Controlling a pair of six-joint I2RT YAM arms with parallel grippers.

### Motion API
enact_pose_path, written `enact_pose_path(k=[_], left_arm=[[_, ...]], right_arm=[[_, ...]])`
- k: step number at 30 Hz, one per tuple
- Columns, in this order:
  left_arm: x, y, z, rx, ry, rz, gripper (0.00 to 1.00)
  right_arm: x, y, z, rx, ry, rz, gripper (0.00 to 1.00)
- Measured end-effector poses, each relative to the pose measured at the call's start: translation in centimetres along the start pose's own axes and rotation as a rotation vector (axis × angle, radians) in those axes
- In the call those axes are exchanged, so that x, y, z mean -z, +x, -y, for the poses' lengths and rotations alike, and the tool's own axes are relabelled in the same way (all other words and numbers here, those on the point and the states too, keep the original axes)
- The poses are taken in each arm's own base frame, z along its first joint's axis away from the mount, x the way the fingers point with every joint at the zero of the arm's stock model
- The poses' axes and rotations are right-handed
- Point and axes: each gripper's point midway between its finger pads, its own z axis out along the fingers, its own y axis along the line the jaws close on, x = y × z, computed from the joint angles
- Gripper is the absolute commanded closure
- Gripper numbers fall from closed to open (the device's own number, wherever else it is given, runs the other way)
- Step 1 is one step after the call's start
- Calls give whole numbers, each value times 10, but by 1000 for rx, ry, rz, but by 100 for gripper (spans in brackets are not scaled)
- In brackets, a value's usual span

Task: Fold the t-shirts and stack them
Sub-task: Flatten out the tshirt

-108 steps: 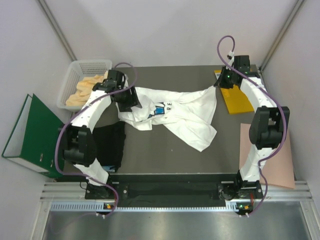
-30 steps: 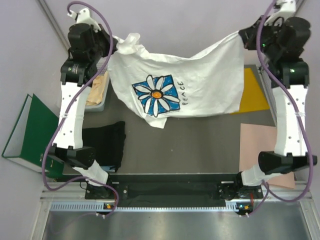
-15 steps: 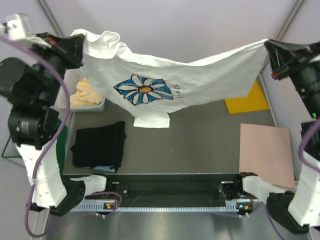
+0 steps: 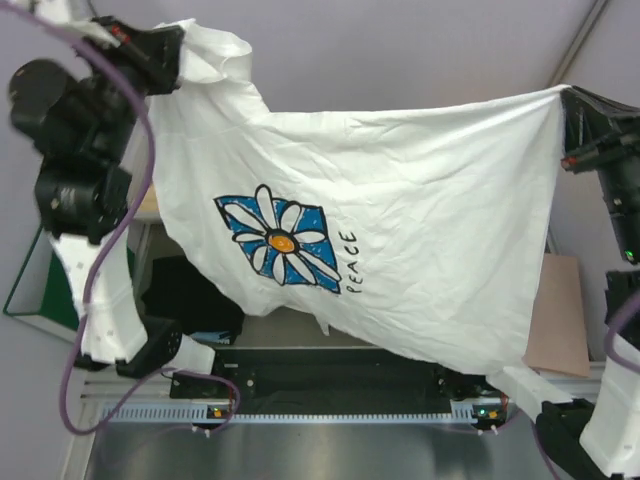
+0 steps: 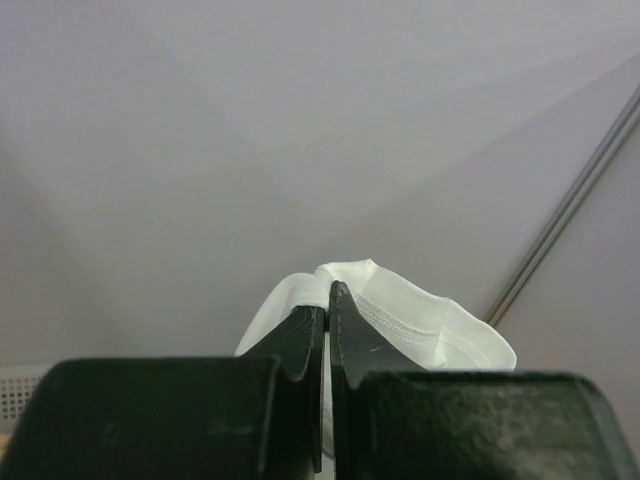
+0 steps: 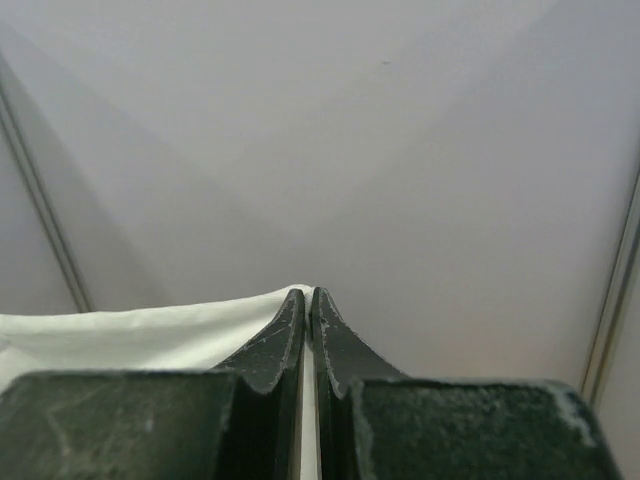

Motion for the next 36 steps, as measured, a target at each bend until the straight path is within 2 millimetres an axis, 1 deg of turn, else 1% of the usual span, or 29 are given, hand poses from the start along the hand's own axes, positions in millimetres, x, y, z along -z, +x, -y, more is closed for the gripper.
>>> enact_pose_path(k=[1, 2, 4, 5, 6, 7, 8, 9, 11, 12, 13, 14, 15, 17, 19, 21, 22, 23, 24, 25, 28, 31, 33, 34, 36], left_arm=[[-19, 21, -9, 3, -16, -45, 100], [-34, 39, -18, 4, -30, -85, 100], [-73, 98, -43, 11, -70, -205, 100], [-88, 127, -54, 15, -88, -261, 100], [-105, 168, -72, 22, -117, -341, 100], [-116, 208, -88, 30, -147, -419, 100], [-121, 240, -101, 36, -171, -483, 100], [-125, 279, -118, 43, -204, -562, 100], [-124, 352, -149, 58, -265, -708, 100], [-123, 374, -159, 63, -283, -751, 100], [-120, 402, -172, 70, -307, -804, 100], [-119, 422, -181, 75, -324, -839, 100], [-119, 441, -191, 83, -339, -872, 100], [-121, 475, -209, 99, -364, -910, 100], [-120, 501, -221, 127, -388, -940, 100], [-116, 522, -231, 167, -409, -965, 100], [-114, 529, -235, 185, -418, -973, 100], [-114, 532, -239, 199, -426, -975, 100], [-114, 532, -241, 210, -433, -971, 100], [-115, 530, -243, 217, -438, -963, 100], [-126, 516, -246, 224, -431, -906, 100], [-134, 496, -241, 232, -419, -863, 100], [-136, 484, -235, 234, -407, -844, 100], [-136, 477, -232, 234, -401, -837, 100], [-128, 467, -225, 239, -397, -843, 100]], right_arm=[[-7, 12, 5, -1, 15, -26, 100], [-17, 30, 11, -2, 33, -57, 100], [-39, 78, 25, -7, 69, -147, 100], [-49, 101, 31, -10, 81, -192, 100], [-61, 133, 38, -14, 96, -249, 100], [-73, 166, 45, -18, 107, -313, 100], [-83, 199, 51, -22, 116, -370, 100], [-93, 237, 59, -29, 127, -434, 100], [-103, 318, 74, -51, 144, -575, 100], [-103, 353, 81, -62, 153, -640, 100], [-103, 390, 89, -81, 163, -712, 100], [-103, 426, 98, -99, 171, -773, 100], [-101, 465, 107, -121, 184, -842, 100], [-99, 524, 123, -162, 205, -939, 100], [-98, 570, 135, -201, 216, -1007, 100], [-101, 606, 146, -235, 227, -1052, 100], [-103, 617, 151, -251, 235, -1064, 100], [-105, 623, 156, -259, 239, -1068, 100], [-108, 626, 160, -269, 244, -1069, 100], [-113, 625, 164, -278, 246, -1060, 100], [-131, 606, 170, -285, 242, -1016, 100], [-149, 585, 174, -278, 224, -955, 100], [-151, 577, 175, -284, 221, -940, 100], [-149, 574, 174, -292, 219, -938, 100], [-143, 573, 176, -301, 224, -941, 100]])
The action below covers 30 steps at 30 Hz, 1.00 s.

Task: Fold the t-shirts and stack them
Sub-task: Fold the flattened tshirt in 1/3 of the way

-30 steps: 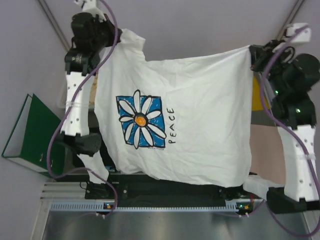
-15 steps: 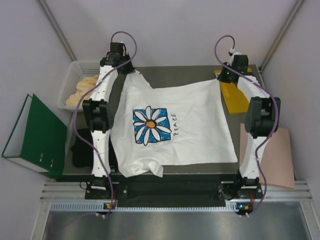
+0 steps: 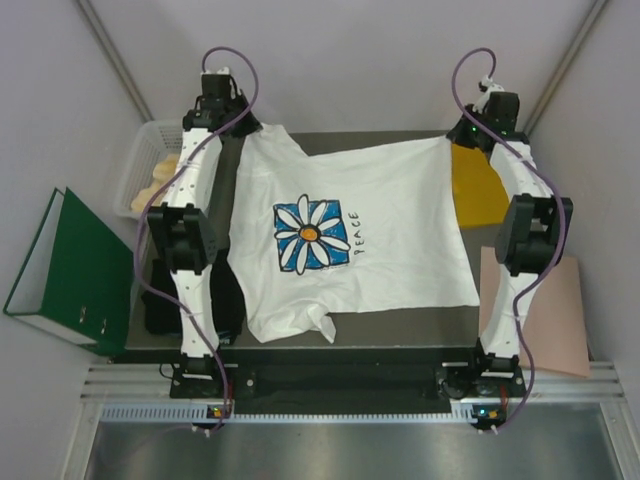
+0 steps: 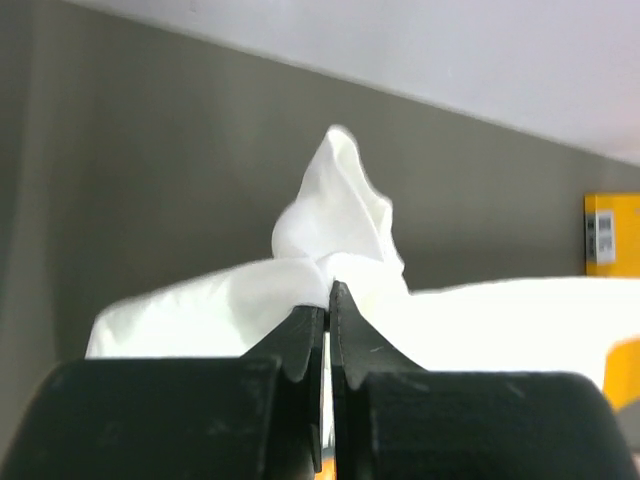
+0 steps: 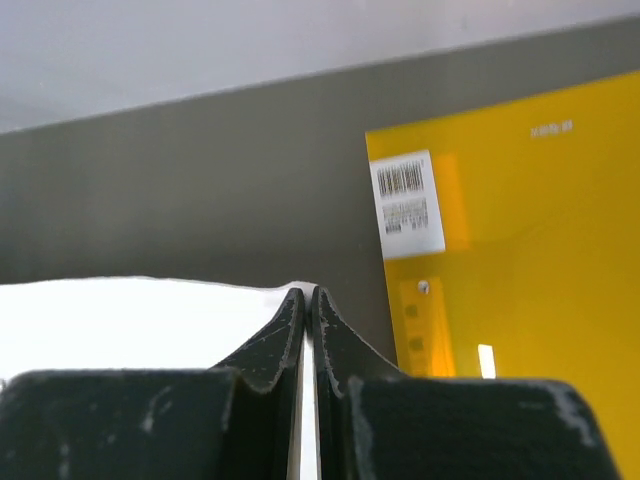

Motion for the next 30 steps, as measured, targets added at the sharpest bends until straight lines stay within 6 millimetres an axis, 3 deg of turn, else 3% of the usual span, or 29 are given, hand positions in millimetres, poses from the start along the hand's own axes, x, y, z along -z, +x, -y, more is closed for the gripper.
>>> enact_pose_path(k=[6, 14, 22, 30], left_arm=[[43, 32, 0, 26, -23, -76, 100], [78, 80, -2, 61, -60, -172, 100], [96, 133, -9, 71, -98, -287, 100], [127, 184, -22, 106, -161, -410, 100]], right_arm=[[12, 49, 10, -49, 9, -96, 100], [24, 112, 15, -102, 13, -236, 100], [29, 132, 18, -127, 24, -292, 100], [34, 147, 24, -141, 60, -336, 100]])
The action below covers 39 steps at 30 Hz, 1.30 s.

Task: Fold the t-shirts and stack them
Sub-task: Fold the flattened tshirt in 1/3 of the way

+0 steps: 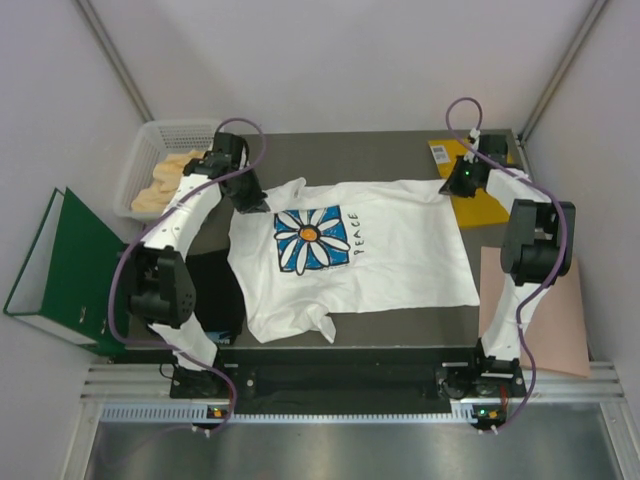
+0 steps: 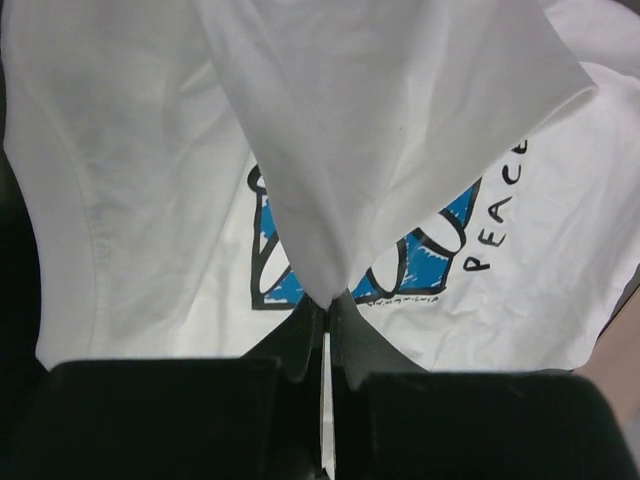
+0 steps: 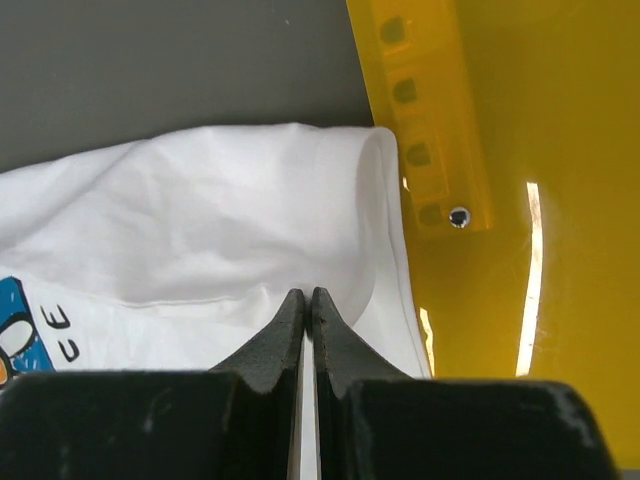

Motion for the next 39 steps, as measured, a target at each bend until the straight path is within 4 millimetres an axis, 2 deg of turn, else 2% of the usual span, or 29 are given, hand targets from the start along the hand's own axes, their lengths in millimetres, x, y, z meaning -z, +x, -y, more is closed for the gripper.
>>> enact_pose_path(k=[9, 14, 17, 18, 19, 20, 23, 24, 25, 27, 30, 32, 35, 39], left_arm=[[23, 39, -20, 52, -41, -57, 100], [35, 68, -32, 53, -63, -97, 100], [37, 93, -42, 53, -88, -150, 100], [37, 102, -45, 53, -98, -172, 100], [37, 111, -47, 51, -106, -192, 100], [36, 117, -48, 49, -112, -208, 100], [33, 144, -53, 33, -139, -276, 100], [33, 152, -55, 26, -153, -302, 91], [34, 160, -57, 19, -168, -327, 50], [35, 173, -63, 3, -207, -377, 1], [40, 182, -76, -5, -280, -415, 1], [44, 178, -80, -14, -314, -403, 1], [44, 155, -75, -44, -315, -307, 1], [39, 109, -61, -74, -296, -141, 1]], right_arm=[[-4, 34, 22, -29, 84, -75, 100], [-4, 39, 29, -33, 120, -88, 94], [-3, 42, 30, -37, 129, -98, 80], [-2, 44, 31, -38, 133, -105, 63], [-2, 45, 32, -40, 136, -111, 53], [-1, 46, 32, -47, 139, -113, 35], [-1, 49, 30, -48, 131, -126, 11], [0, 47, 28, -40, 124, -120, 1], [1, 45, 28, -36, 125, -115, 0], [3, 44, 29, -28, 129, -109, 0], [9, 43, 29, -21, 134, -96, 0], [14, 41, 27, -14, 136, -82, 0], [19, 31, 25, -3, 136, -48, 0], [19, 26, 25, 0, 138, -30, 0]])
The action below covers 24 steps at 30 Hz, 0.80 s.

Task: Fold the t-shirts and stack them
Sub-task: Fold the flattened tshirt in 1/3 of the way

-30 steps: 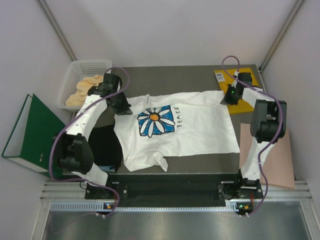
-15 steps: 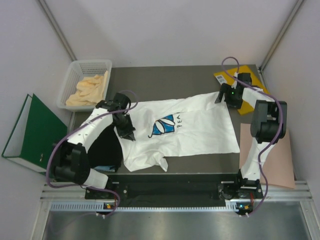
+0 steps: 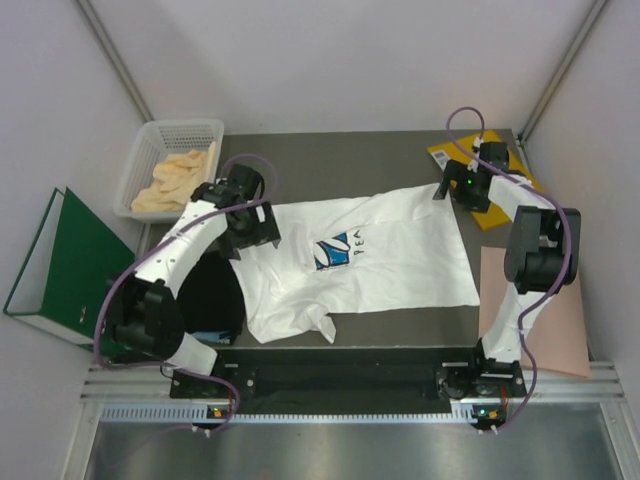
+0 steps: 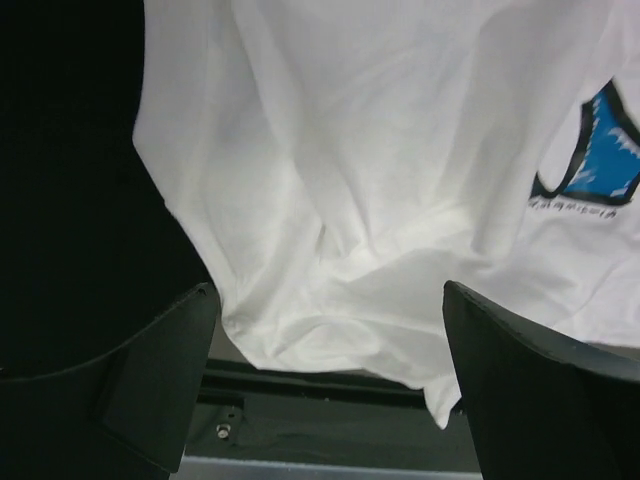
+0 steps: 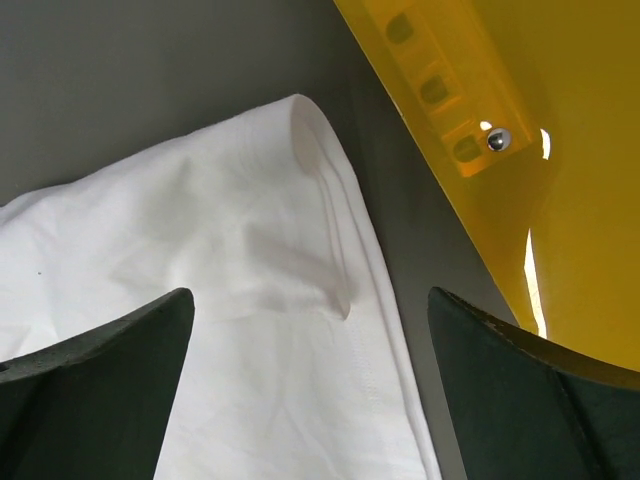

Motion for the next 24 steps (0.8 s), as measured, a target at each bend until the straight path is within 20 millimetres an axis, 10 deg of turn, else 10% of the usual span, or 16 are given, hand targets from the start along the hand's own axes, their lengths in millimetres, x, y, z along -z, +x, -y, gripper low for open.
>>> enact_pose_path(k=[7, 13, 19, 21, 23, 24], left_arm=[[-37, -81, 21, 9, -45, 123, 1], [-95, -119, 0, 48, -140, 90, 1], [-118, -149, -4, 77, -163, 89, 3], [-124, -156, 1, 76, -160, 94, 31], [-130, -159, 4, 82, -160, 92, 95], [-134, -161, 6, 83, -161, 90, 100]], right_arm=[[-14, -21, -2, -11, -3, 34, 0], [-43, -24, -6, -48, -39, 4, 2], [-56, -35, -13, -76, -67, 1, 32], [-61, -40, -15, -86, -72, -8, 51], [-66, -41, -16, -92, -79, -18, 75], [-70, -40, -17, -105, -86, -29, 82]])
